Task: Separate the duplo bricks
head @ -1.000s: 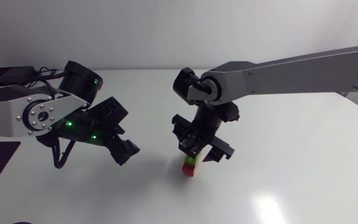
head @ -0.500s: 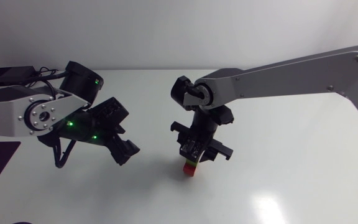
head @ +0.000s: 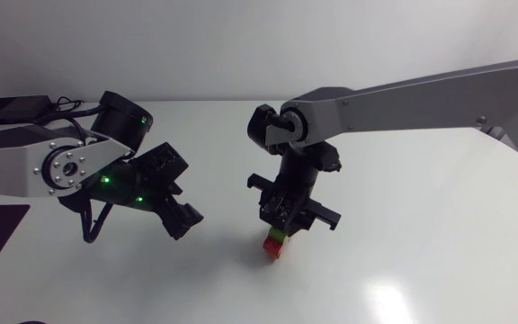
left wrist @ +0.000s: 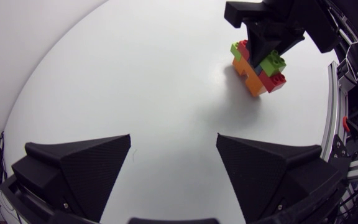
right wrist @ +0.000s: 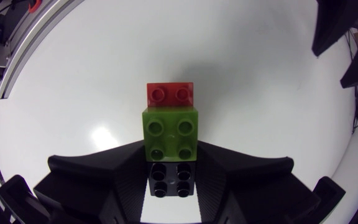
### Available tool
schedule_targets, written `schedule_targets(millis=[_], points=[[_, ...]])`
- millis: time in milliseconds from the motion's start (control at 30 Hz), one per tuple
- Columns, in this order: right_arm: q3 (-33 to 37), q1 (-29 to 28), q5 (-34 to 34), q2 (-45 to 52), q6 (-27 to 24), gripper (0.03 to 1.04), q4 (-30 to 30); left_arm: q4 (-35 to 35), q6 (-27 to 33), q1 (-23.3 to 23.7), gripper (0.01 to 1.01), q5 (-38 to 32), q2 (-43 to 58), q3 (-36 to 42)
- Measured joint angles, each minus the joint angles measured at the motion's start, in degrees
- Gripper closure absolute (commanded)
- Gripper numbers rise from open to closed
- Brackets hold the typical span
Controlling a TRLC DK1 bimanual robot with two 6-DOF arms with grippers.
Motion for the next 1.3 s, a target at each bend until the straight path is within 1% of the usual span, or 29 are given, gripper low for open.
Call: schedule_targets(millis=[67,167,267,367,433,533,667,767,933,1100,1300], points=[[2.9,-0.6,-3.4,-0.1,2.1,0.88,-3.0,0.0,0.0,0.0,0.066,0.0,-0.1,0.0],[7.9,-2.4,-8.8,-0.9,6.9,0.88,-6.4,0.3,0.2,0.0,0.066,0.1,-1.2,0.0],[10.6,-4.7,-14.1,-3.2,13.1,0.88,-6.3,1.1,0.2,0.0,0.066,0.5,-3.2,0.0],[10.4,-7.0,-18.4,-5.8,18.9,0.88,-6.1,1.6,0.2,0.0,0.066,1.9,-5.2,0.0],[8.5,-8.2,-20.3,-7.8,22.4,0.88,-4.2,2.0,0.2,-0.2,0.066,2.7,-6.3,0.0],[3.6,-10.2,-23.7,-11.2,28.1,0.88,0.2,3.0,0.1,-1.0,0.051,3.3,-7.9,-0.1],[-2.2,-12.7,-28.3,-14.3,34.2,0.88,4.1,4.4,-0.1,-1.5,0.049,6.2,-9.8,-0.3],[-6.0,-14.0,-30.1,-16.8,37.6,0.88,6.8,4.5,-0.1,-2.0,0.049,8.4,-10.5,-0.3],[-11.5,-15.0,-32.8,-21.7,42.7,0.88,13.0,3.9,-0.1,-4.4,0.051,10.4,-10.4,-0.3],[-13.4,-16.5,-36.6,-24.6,45.8,0.88,15.4,0.1,0.0,-7.1,0.057,11.7,-8.6,1.8],[-16.1,-17.1,-40.4,-26.9,46.4,0.88,16.2,-3.1,0.2,-9.5,0.070,14.6,-6.7,6.3]])
